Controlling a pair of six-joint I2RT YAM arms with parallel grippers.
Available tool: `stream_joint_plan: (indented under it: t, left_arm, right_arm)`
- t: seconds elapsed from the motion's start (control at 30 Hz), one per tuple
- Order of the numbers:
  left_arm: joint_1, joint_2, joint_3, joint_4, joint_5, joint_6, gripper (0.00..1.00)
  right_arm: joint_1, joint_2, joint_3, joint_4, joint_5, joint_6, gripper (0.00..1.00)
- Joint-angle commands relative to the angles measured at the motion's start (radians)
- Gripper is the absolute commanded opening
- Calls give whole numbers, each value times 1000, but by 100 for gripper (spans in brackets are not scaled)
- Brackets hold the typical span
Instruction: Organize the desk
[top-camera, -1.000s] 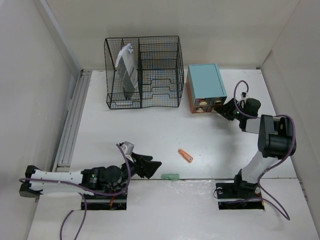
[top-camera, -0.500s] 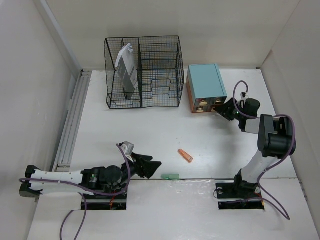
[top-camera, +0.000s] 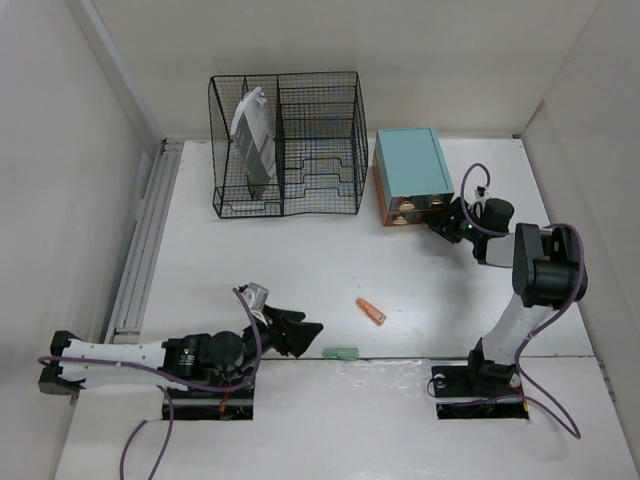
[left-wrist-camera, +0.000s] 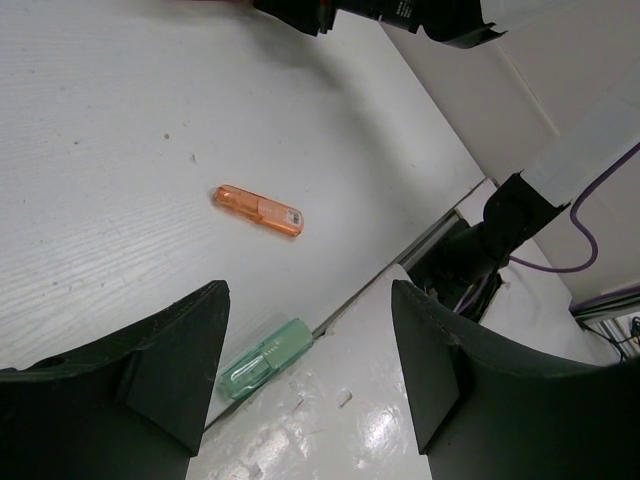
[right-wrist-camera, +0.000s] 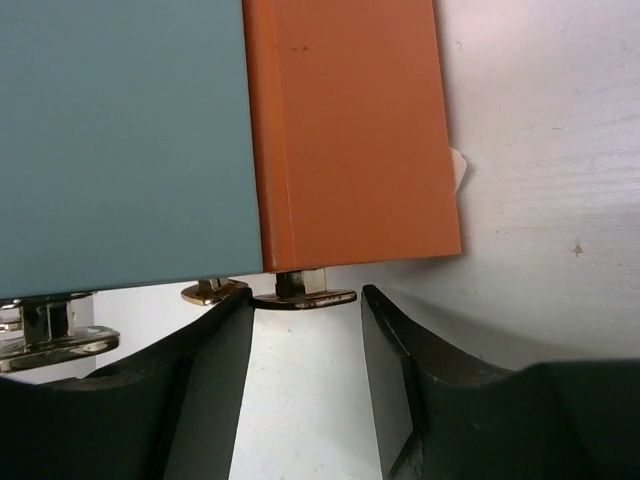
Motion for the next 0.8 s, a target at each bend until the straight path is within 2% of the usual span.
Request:
stream_joint_plan:
  t: [0.0, 0.2, 0.57, 0.77]
  left_arm:
    - [-5, 12, 16, 47, -14, 19, 62]
    - [-5, 12, 25, 47, -23, 19, 62]
    - [-5, 21, 34, 38, -32, 19, 62]
    - [-5, 21, 34, 38, -32, 19, 62]
  right_arm:
    - [8, 18, 23, 93, -11, 31, 52]
    - [8, 37, 14, 205, -2, 79, 52]
    - [17, 55, 14, 236, 18, 88, 52]
    - [17, 55, 5, 236, 27, 88, 60]
